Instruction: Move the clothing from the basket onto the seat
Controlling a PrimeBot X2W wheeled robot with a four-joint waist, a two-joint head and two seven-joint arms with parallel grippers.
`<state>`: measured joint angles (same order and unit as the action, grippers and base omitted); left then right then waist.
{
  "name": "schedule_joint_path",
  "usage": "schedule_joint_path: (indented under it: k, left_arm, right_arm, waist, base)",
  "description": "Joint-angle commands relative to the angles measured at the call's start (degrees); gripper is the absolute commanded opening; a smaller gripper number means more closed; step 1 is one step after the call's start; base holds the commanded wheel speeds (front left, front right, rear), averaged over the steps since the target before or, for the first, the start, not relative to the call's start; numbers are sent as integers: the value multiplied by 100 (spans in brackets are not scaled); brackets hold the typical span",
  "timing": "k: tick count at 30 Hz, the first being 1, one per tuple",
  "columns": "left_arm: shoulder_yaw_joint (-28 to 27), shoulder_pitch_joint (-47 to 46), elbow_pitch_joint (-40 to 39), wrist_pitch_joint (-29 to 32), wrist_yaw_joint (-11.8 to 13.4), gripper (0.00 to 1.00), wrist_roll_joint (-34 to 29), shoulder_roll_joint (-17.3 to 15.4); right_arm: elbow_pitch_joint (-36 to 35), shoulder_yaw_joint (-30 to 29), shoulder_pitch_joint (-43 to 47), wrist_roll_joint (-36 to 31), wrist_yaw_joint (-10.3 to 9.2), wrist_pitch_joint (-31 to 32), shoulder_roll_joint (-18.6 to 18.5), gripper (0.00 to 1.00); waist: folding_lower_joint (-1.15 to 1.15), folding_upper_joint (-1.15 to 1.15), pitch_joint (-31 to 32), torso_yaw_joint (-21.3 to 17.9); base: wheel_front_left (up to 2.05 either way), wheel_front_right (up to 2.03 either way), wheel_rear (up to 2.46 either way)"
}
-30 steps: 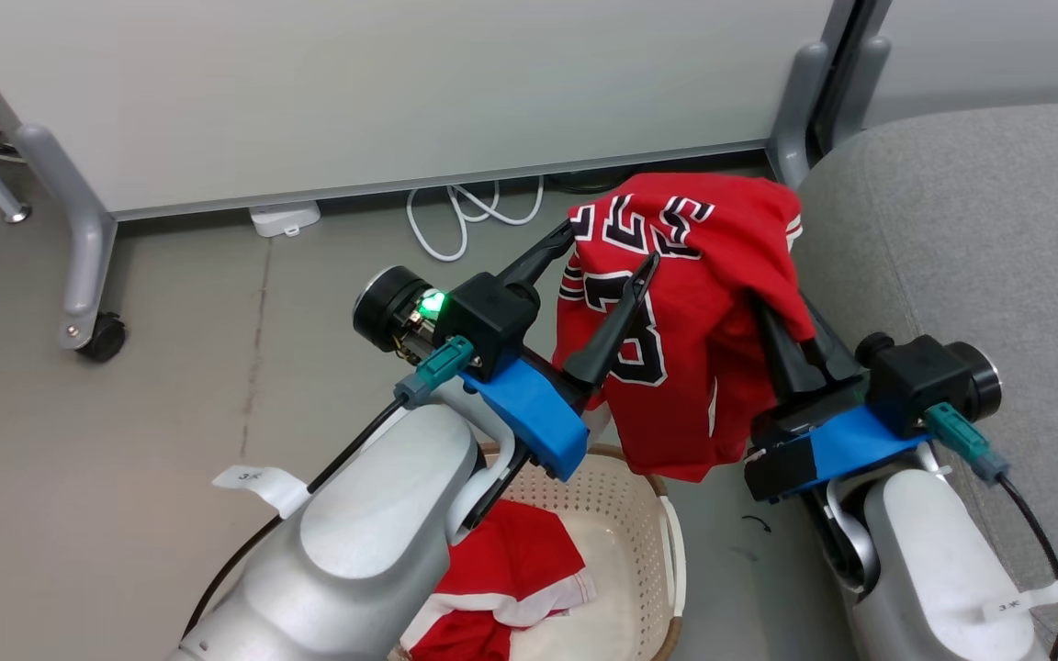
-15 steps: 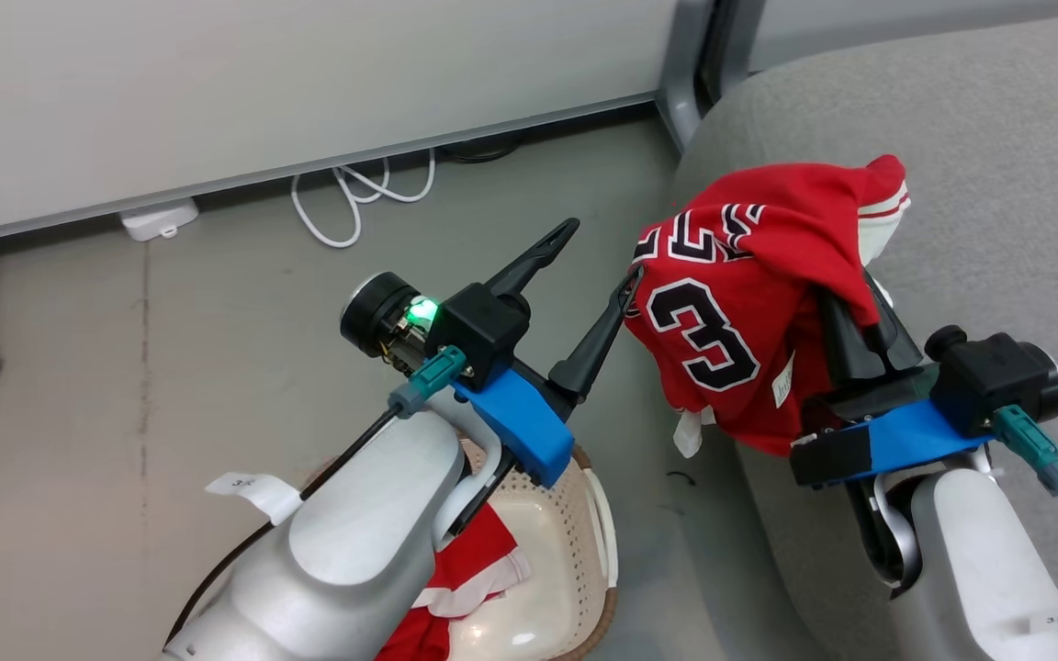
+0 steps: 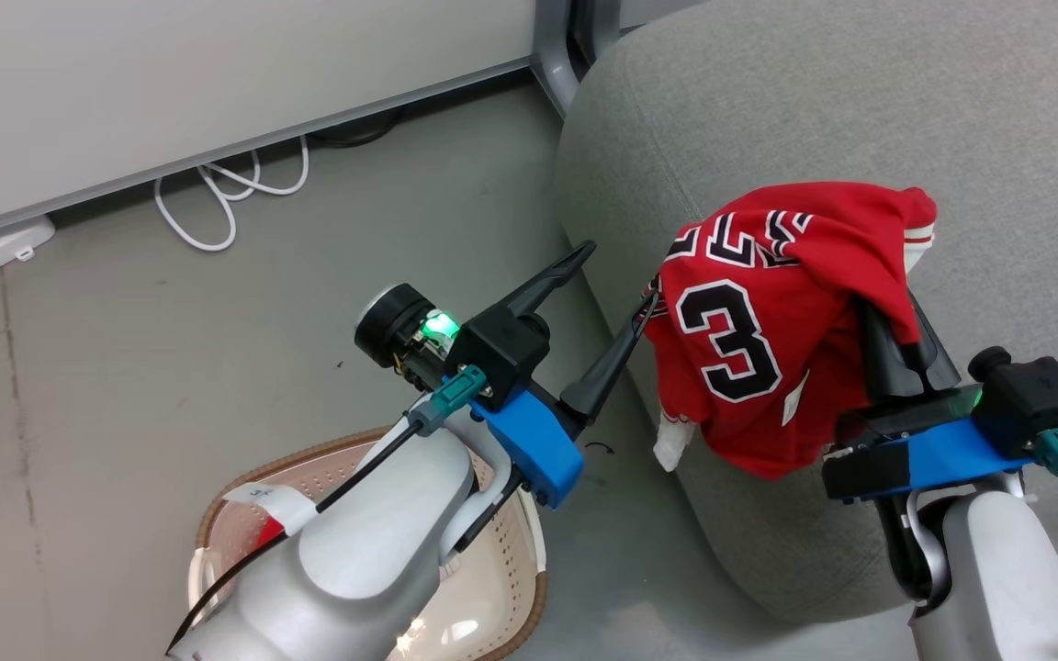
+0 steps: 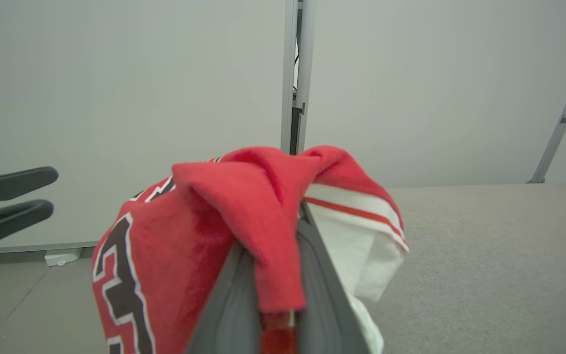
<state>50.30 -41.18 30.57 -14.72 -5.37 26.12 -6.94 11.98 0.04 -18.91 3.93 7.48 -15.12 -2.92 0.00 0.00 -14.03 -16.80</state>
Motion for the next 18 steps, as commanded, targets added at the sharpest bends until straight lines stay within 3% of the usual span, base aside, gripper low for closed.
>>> schedule_joint_path:
  k: [1,18]
  left_arm:
    - [27,-9,-14,0,-1,100,-37,-10]
    - [128,-161,-34,-14,23,100,-41,12]
  right_arm:
    - [-57,-50,63,30,3,-6,4,0]
    - [-452,-407,-117,5,3,-5,4,0]
  waist:
    - [0,0,-65,-114]
    - [0,0,-246,-168]
  base:
    - [0,0,0]
    - [0,0,0]
